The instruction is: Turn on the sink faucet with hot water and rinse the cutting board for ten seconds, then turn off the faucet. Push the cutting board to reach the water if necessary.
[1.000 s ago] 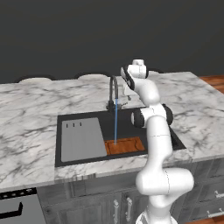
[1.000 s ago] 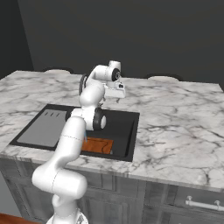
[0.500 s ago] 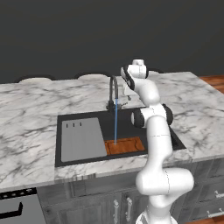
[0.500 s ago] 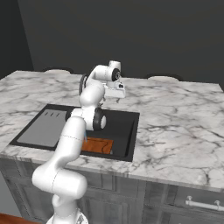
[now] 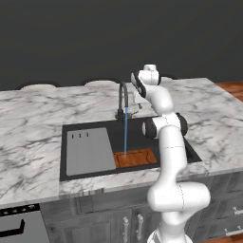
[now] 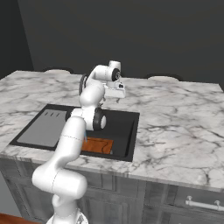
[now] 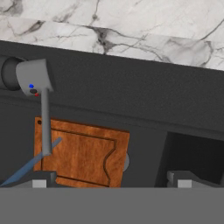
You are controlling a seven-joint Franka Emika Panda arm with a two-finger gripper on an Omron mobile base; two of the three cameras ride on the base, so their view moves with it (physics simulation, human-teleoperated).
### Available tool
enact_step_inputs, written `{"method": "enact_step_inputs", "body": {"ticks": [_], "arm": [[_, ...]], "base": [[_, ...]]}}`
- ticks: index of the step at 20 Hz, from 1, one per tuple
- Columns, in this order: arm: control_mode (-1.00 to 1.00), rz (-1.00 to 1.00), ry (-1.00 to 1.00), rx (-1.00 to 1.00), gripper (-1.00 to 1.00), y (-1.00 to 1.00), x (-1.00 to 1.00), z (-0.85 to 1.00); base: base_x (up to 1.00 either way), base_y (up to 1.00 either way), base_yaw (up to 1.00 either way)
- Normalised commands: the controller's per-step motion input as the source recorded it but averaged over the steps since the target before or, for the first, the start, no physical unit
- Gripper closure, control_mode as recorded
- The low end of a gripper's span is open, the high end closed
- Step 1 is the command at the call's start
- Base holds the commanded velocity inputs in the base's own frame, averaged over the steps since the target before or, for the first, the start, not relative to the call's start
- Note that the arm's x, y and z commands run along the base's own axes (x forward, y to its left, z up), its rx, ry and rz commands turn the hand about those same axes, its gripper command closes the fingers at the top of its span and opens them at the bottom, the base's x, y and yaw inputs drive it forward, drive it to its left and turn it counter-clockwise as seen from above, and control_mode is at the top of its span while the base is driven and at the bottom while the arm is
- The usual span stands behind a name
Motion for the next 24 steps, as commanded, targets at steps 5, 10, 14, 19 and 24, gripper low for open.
{"method": "enact_step_inputs", "body": {"ticks": [5, 10, 14, 19, 24], "arm": [[-1.00, 0.00, 0.00, 0.00, -1.00, 0.00, 0.00, 0.00], [-1.00, 0.00, 0.00, 0.00, -1.00, 0.00, 0.00, 0.00], [-1.00, 0.00, 0.00, 0.00, -1.00, 0.00, 0.00, 0.00], [-1.00, 0.00, 0.00, 0.00, -1.00, 0.00, 0.00, 0.00], [-1.00, 0.00, 0.00, 0.00, -1.00, 0.00, 0.00, 0.00]], "base": [[0.00, 0.00, 0.00], [0.00, 0.00, 0.00], [0.00, 0.00, 0.00], [0.00, 0.00, 0.00], [0.00, 0.00, 0.00]]}}
